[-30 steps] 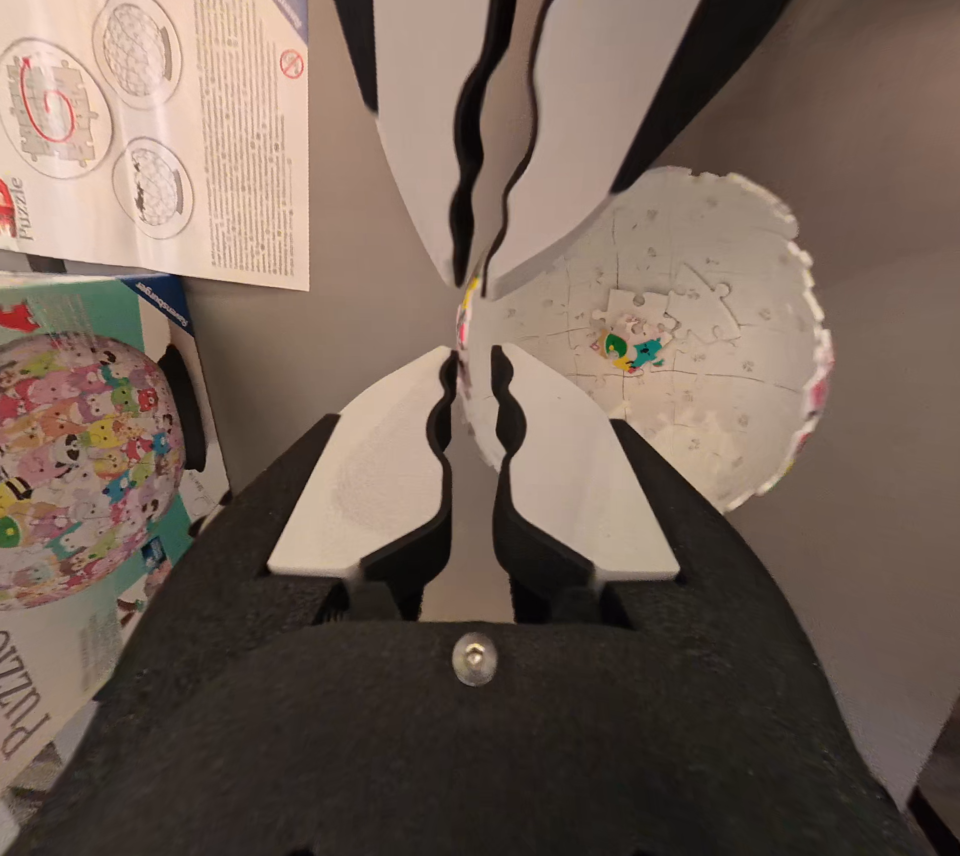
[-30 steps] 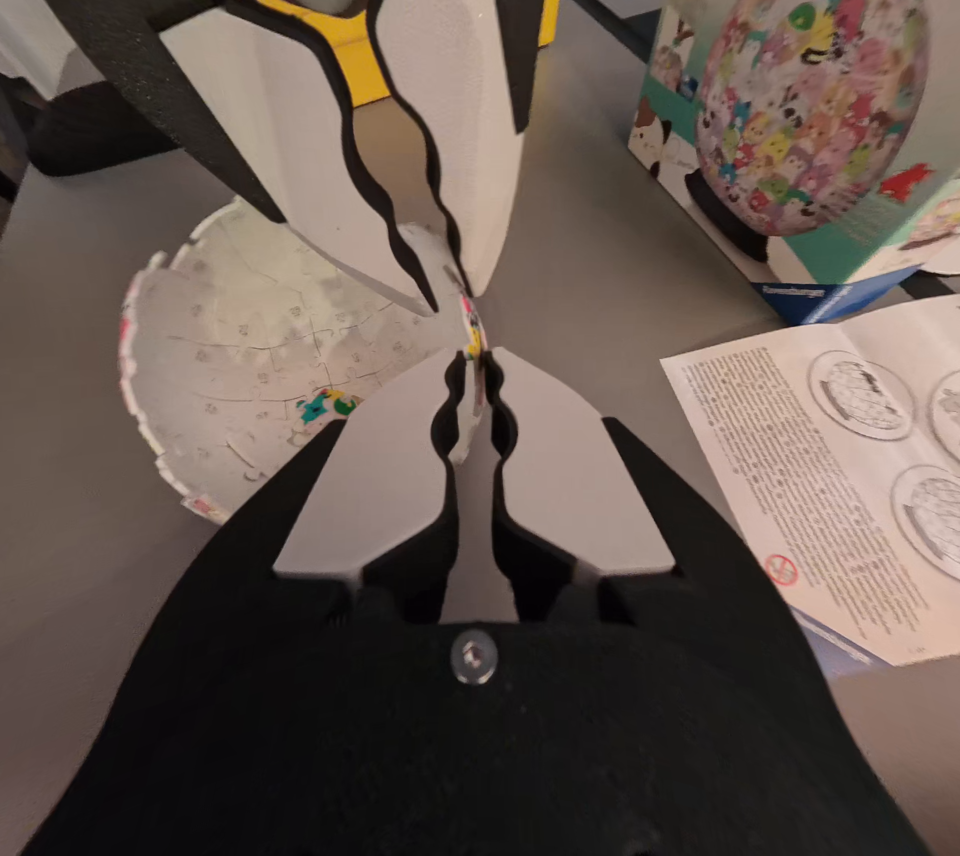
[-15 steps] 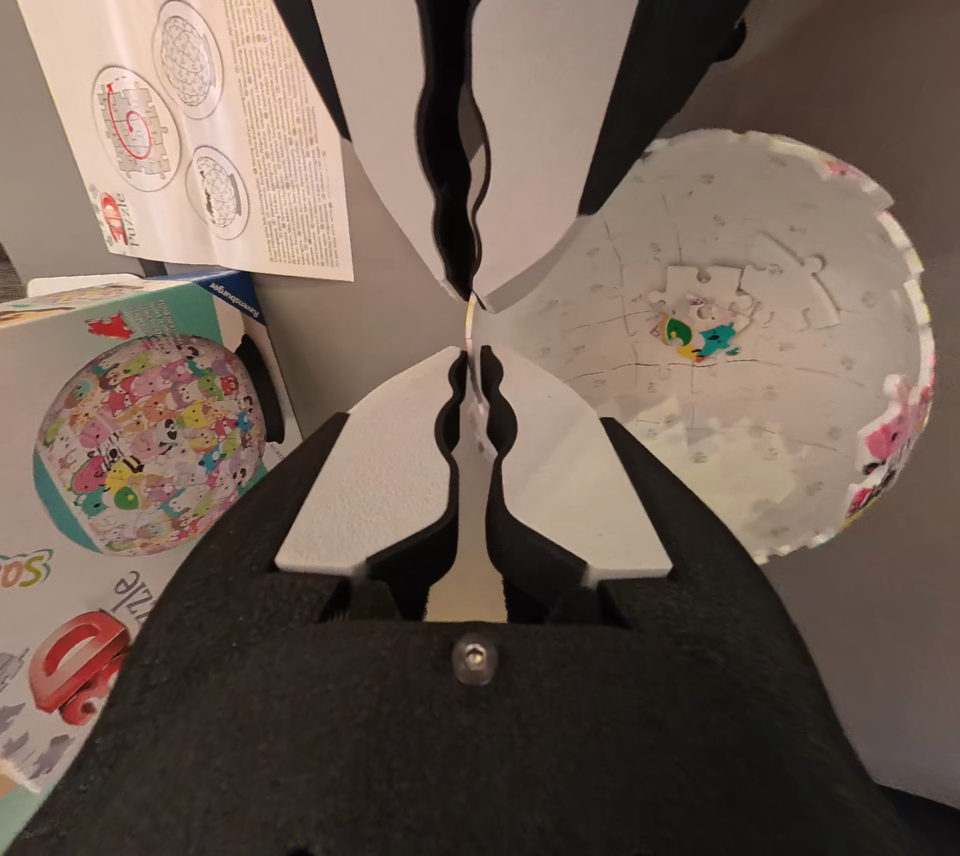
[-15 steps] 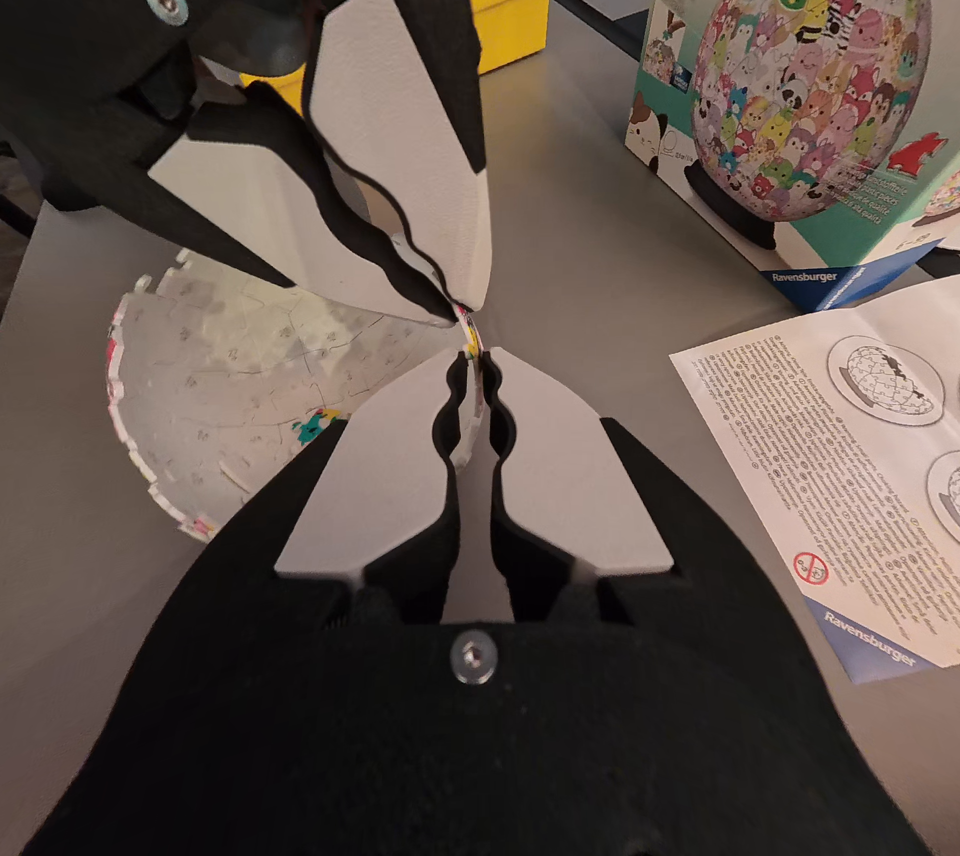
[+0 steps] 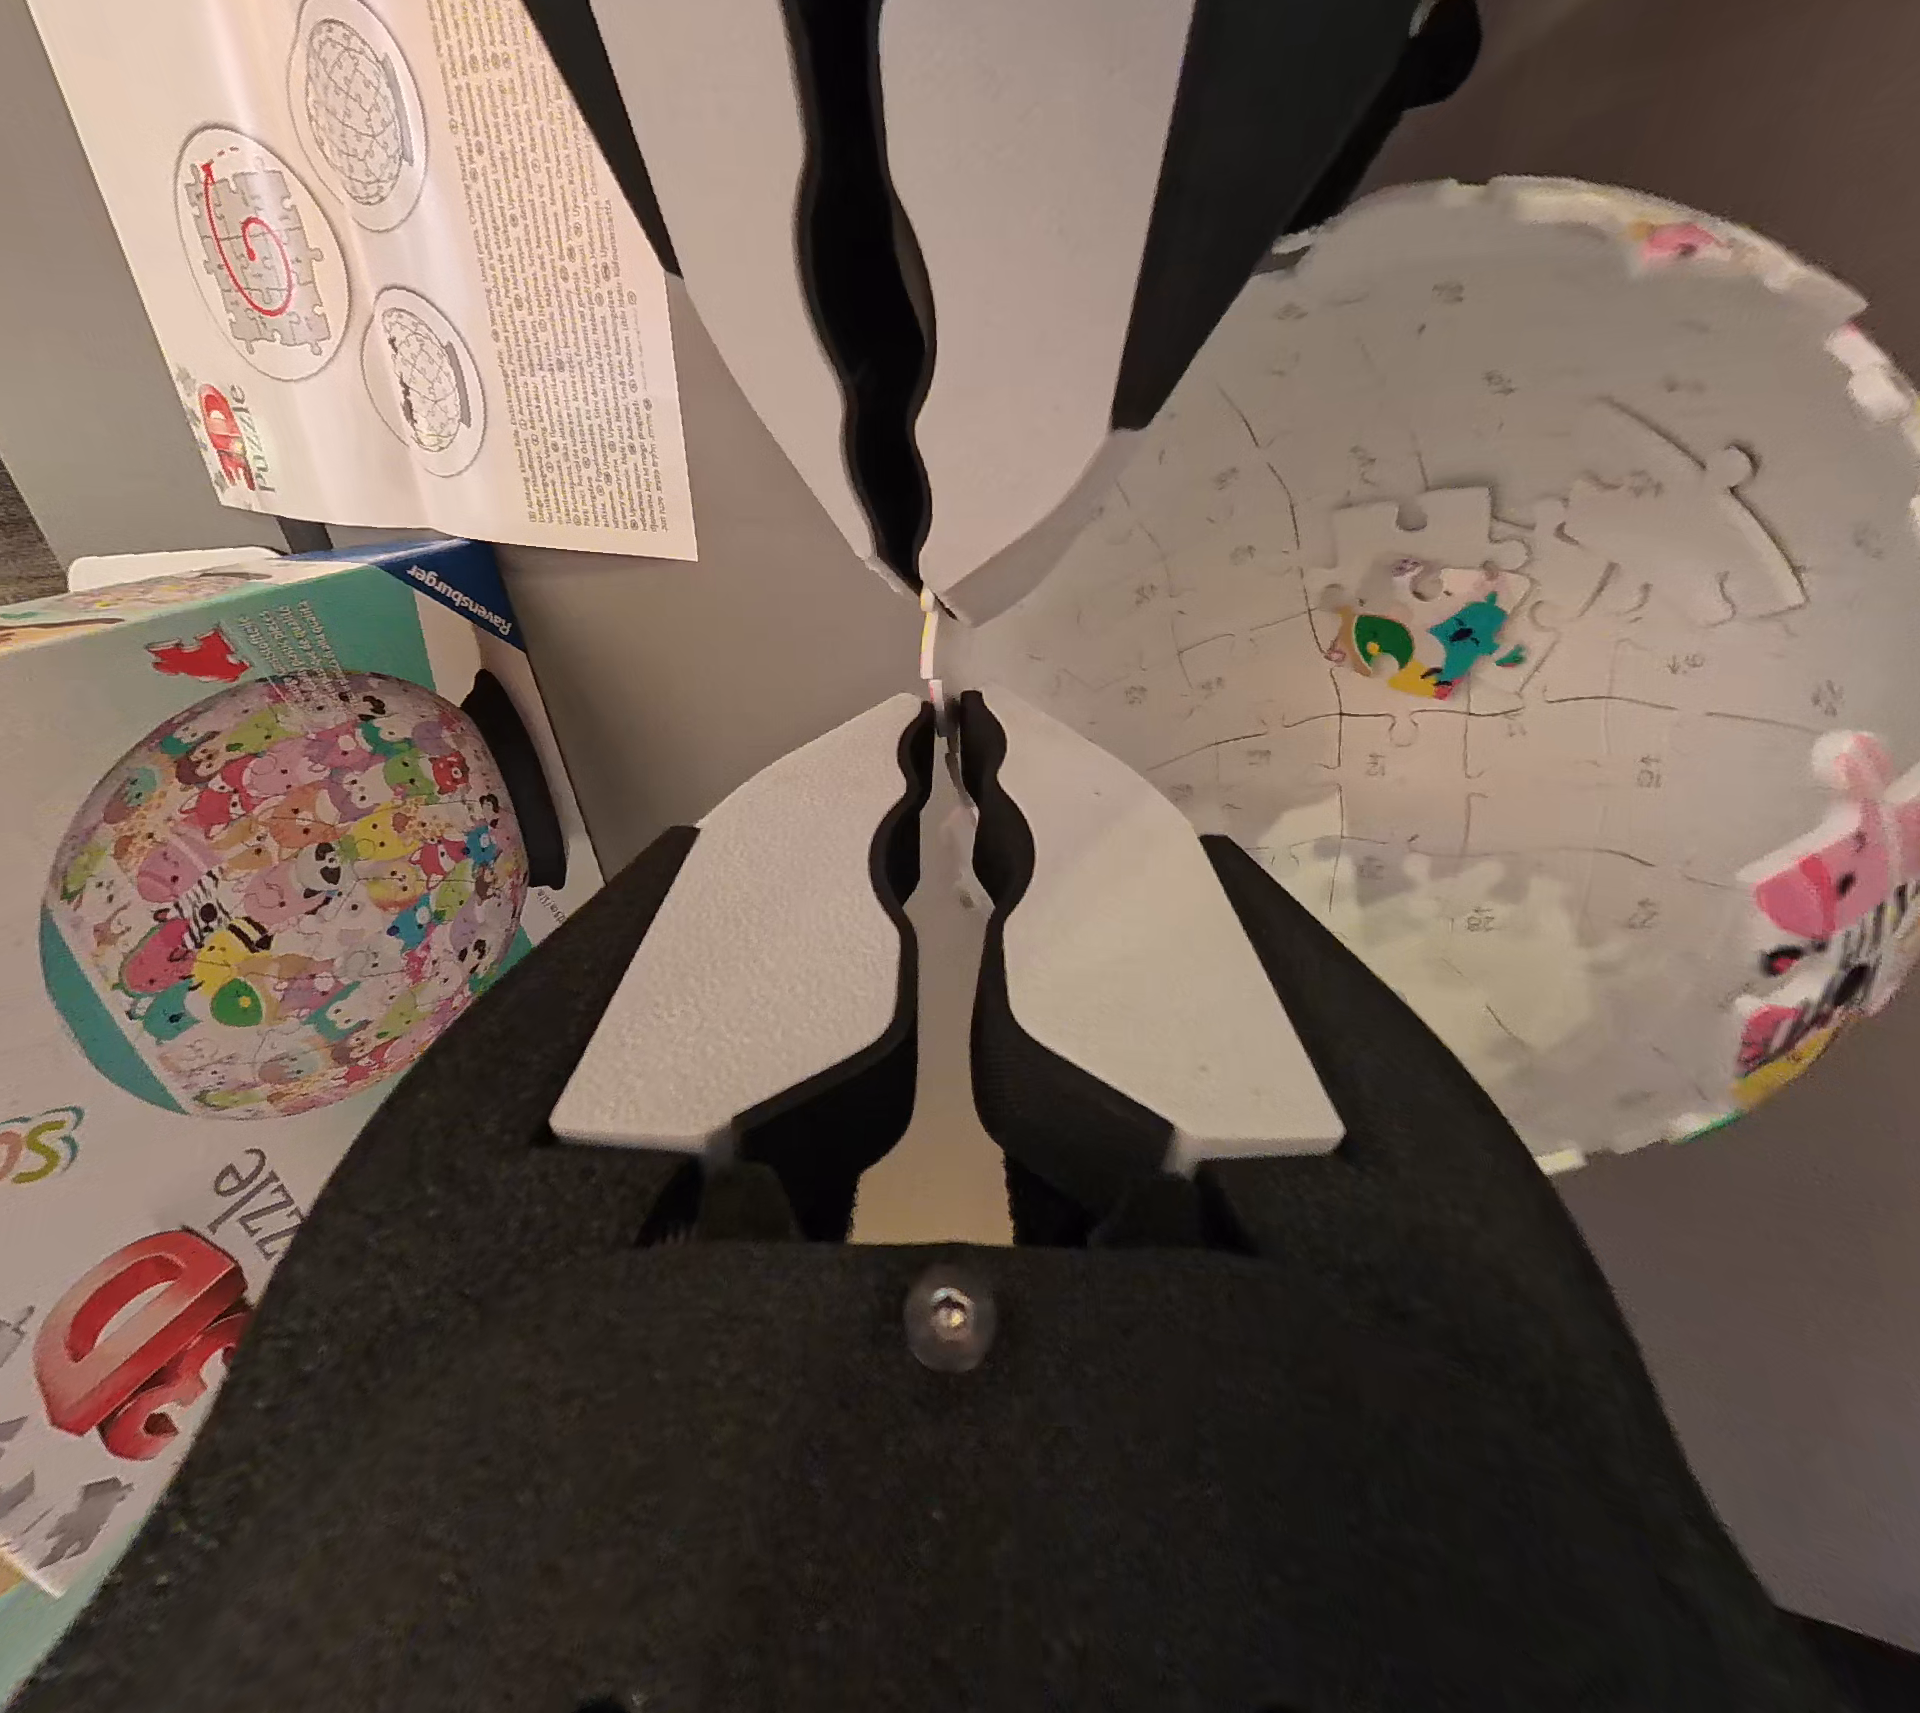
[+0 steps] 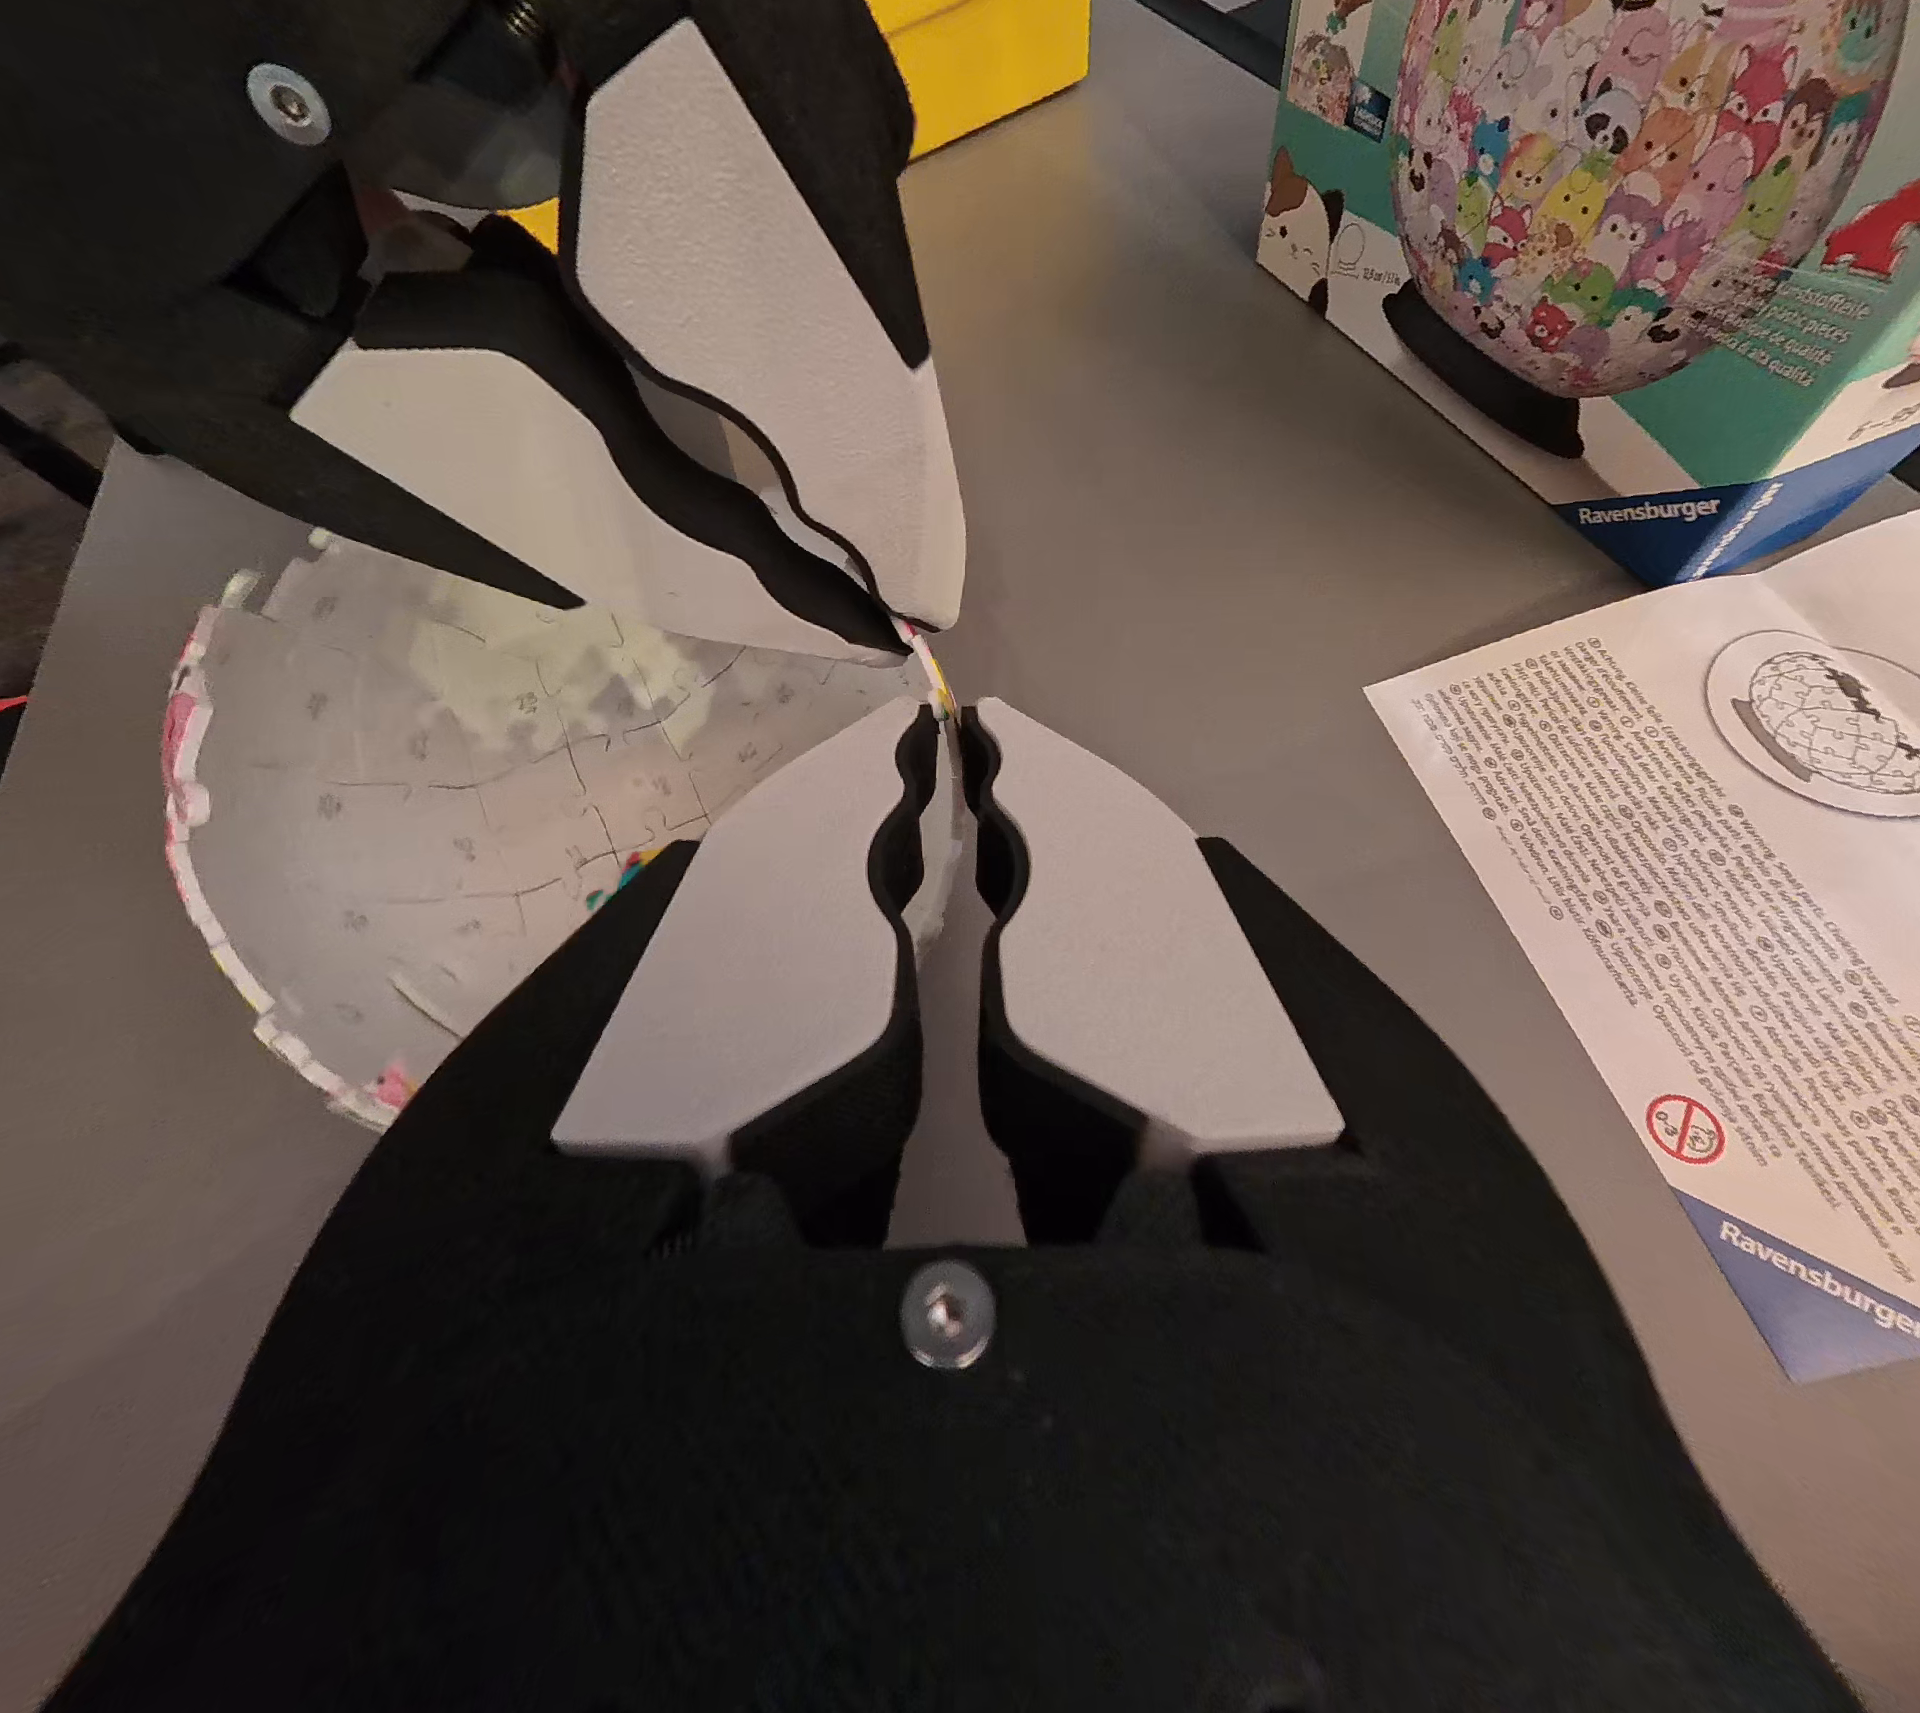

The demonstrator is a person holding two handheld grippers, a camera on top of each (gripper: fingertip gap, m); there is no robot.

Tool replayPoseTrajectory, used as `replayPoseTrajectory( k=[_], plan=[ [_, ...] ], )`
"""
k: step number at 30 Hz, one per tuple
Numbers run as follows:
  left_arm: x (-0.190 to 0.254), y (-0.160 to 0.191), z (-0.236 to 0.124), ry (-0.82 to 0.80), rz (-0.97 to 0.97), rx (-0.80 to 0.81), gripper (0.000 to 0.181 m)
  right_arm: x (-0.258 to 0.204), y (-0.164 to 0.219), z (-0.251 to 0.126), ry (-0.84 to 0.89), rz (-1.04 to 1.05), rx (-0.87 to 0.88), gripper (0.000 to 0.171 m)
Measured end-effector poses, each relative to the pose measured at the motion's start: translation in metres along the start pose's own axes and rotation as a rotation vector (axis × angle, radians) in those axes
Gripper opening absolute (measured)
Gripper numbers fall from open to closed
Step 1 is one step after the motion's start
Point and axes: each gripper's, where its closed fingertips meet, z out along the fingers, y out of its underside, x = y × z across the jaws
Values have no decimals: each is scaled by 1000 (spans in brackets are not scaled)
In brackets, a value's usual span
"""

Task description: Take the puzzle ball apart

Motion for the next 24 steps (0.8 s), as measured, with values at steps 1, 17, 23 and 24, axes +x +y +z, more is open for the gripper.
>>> replayPoseTrajectory(
  k=[1,17,23,24],
  plan=[
    [0,0,0,4,-4,3,4,0,0,0,0,1,1,5],
    [-1,-1,6,-13,42,-63,9,1,-5,-9,22,-1,17,6],
    [-5,-5,5,-45,59,-43,8,4,-6,-13,18,32,35,7],
    [-5,-5,4,-52,68,-42,8,4,-7,-13,16,37,40,7]
  ],
)
